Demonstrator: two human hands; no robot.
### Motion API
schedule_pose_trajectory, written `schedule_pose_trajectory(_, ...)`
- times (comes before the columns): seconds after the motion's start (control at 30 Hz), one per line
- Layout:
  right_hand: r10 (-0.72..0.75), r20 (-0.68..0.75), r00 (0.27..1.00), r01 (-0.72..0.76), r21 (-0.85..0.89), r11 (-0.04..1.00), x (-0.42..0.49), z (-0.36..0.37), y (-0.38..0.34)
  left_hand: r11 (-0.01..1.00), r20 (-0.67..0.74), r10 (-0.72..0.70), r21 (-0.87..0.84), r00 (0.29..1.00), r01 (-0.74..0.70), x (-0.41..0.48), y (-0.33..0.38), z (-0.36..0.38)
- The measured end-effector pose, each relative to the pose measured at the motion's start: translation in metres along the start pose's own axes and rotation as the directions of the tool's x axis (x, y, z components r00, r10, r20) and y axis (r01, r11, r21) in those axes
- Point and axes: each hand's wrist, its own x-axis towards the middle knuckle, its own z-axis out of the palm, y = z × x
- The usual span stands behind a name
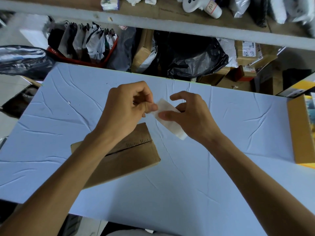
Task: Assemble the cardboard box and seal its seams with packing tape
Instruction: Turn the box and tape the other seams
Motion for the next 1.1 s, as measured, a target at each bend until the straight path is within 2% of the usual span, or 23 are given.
schedule_pose_trajectory(0.27, 0.014, -0.059, 0.998, -0.015, -0.021, 1.000, 0.005, -0.004, -0.007, 0.999, -0.068, -0.033, -0.030, 0.997, 0.031, 0.010, -0.003, -0.005)
schedule_pose_trajectory(0.5, 0.044, -0.056, 0.997, -0.043, 0.022, 0.999, 0.003, -0.002, -0.011, 0.996, -0.012, -0.051, -0.076, 0.999, 0.050, 0.022, -0.004, -0.011)
schedule_pose_trajectory(0.6, 0.082, -0.066, 0.994, -0.077, 0.063, 0.995, 0.003, -0.004, -0.009, 0.986, 0.061, -0.084, -0.137, 0.995, 0.092, 0.024, -0.004, -0.012)
schedule_pose_trajectory(0.7, 0.083, -0.064, 0.994, -0.081, 0.033, 0.996, 0.001, -0.005, -0.007, 0.991, 0.112, -0.106, -0.069, 0.988, 0.114, 0.028, -0.004, -0.012)
schedule_pose_trajectory(0.83, 0.045, 0.015, 0.999, -0.044, -0.070, 0.997, -0.002, -0.007, -0.005, 0.991, 0.123, -0.128, 0.038, 0.984, 0.124, 0.031, -0.001, -0.011)
schedule_pose_trajectory(0.93, 0.006, -0.002, 1.000, -0.006, -0.107, 0.994, -0.002, -0.005, -0.003, 0.989, 0.175, -0.141, 0.061, 0.975, 0.132, 0.031, 0.001, -0.011)
schedule_pose_trajectory(1.1, -0.013, -0.035, 0.999, 0.008, -0.129, 0.992, 0.000, -0.003, 0.001, 0.980, 0.098, -0.180, 0.105, 0.979, 0.170, 0.031, -0.002, -0.006)
